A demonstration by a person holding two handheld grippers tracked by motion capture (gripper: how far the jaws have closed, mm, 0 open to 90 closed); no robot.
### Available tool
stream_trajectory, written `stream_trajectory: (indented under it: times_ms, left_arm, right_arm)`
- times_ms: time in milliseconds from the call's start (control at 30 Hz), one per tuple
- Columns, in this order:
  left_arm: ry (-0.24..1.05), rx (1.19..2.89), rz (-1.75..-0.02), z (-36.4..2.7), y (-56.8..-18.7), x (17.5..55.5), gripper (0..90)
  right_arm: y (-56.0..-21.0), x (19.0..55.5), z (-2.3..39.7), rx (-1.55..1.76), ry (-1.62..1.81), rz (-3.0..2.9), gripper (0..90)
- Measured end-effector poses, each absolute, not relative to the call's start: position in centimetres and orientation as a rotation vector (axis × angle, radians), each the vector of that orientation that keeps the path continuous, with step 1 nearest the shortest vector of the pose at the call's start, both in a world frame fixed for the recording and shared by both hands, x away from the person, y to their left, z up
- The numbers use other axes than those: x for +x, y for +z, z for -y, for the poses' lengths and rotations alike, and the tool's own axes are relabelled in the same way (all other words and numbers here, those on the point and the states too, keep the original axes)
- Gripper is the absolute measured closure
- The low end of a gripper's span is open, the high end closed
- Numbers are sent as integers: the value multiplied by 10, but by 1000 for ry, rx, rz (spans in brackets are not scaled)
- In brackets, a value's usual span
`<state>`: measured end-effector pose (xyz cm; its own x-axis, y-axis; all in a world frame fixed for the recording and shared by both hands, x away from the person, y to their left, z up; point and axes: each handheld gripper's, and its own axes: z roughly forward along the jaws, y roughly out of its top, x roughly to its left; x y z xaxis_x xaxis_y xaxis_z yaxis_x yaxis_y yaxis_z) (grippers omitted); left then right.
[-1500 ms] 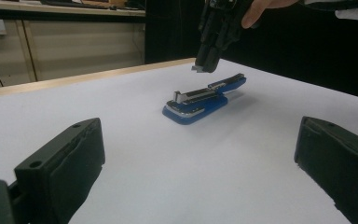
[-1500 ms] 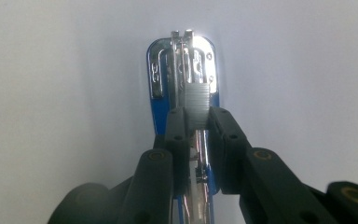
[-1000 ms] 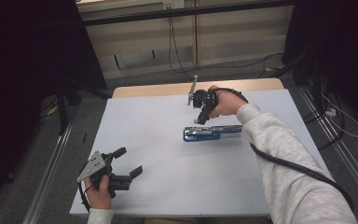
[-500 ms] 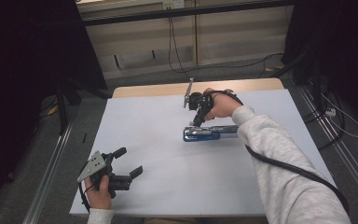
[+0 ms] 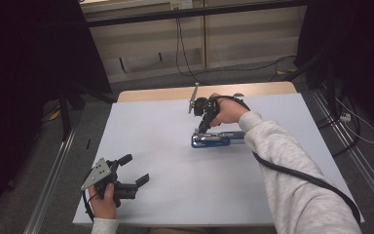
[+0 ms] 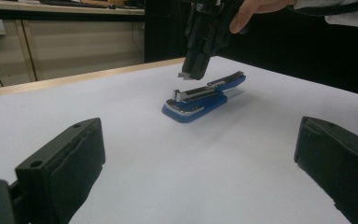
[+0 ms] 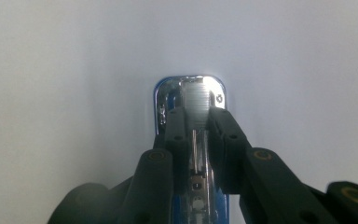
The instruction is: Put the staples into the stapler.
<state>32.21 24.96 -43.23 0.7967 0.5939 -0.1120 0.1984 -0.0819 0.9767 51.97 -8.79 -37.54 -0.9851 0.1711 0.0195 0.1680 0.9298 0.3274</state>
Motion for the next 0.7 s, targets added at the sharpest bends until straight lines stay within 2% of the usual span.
stream_trajectory:
  times_ms: [700]
  left_arm:
    - [358,1663,-641,-249,-433,321,18]
  right_arm:
    - [-374,521,81,269,539,-3066,787]
